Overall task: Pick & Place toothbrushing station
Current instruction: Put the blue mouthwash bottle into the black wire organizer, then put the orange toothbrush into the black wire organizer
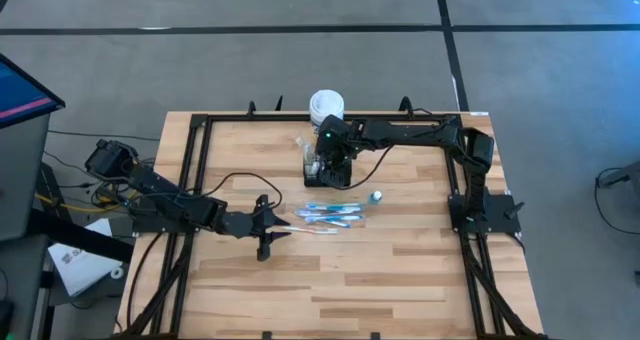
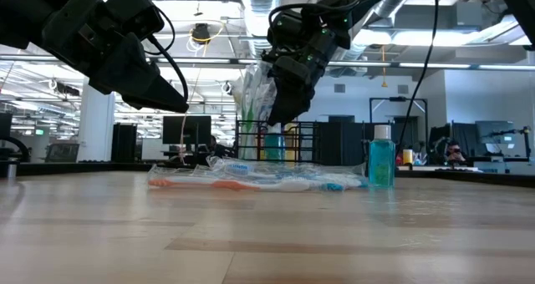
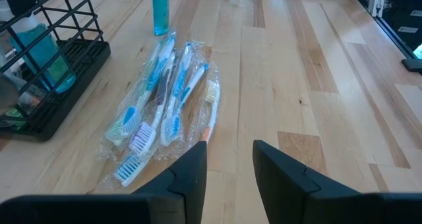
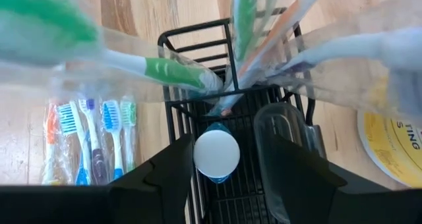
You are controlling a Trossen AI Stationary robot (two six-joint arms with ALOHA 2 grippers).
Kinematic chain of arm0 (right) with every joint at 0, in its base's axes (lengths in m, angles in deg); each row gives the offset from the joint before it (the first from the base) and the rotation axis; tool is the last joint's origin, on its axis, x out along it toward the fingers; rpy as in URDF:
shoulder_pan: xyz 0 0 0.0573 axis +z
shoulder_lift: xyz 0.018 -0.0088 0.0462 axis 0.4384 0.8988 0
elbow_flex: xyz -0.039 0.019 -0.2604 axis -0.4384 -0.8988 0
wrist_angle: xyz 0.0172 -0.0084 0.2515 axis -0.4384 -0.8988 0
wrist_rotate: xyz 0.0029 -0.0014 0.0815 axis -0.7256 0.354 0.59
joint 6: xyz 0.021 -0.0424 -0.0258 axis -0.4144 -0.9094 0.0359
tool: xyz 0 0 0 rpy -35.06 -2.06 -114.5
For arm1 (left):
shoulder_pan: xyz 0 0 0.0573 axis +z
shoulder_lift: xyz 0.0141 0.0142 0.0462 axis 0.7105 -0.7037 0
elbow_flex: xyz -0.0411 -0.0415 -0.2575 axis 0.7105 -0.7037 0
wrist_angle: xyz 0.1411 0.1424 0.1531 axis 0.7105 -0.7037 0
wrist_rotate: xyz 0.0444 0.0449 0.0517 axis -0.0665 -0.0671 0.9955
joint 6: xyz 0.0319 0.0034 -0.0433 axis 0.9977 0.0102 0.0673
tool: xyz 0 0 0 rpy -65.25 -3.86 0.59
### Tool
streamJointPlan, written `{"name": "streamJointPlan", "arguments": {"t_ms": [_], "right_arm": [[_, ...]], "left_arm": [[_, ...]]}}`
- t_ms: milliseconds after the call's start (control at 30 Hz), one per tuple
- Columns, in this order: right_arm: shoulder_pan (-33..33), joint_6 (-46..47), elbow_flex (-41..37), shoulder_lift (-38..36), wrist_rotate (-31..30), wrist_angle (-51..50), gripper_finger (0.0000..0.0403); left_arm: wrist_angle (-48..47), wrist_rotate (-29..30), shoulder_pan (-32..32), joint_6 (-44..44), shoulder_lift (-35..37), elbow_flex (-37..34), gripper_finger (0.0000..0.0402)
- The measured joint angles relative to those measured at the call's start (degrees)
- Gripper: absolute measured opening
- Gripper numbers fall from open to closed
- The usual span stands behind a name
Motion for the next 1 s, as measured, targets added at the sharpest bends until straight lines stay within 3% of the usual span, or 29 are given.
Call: {"name": "streamJointPlan", "arguments": {"t_ms": [367, 767, 1000], "right_arm": [[-1.0, 0.0, 0.4, -0.8, 0.0, -1.5, 0.0189], [-1.0, -0.5, 8.2, -1.2, 0.0, -10.5, 0.0179], [-1.1, 3.6, 13.9, -1.1, 0.1, -25.2, 0.0173]], "left_arm": [[0.0, 0.0, 0.0, 0.9, 0.0, 0.0, 0.0118], [0.0, 0.0, 0.0, 0.9, 0.0, 0.0, 0.0118], [0.0, 0.0, 0.0, 0.9, 0.0, 0.0, 0.0118]]}}
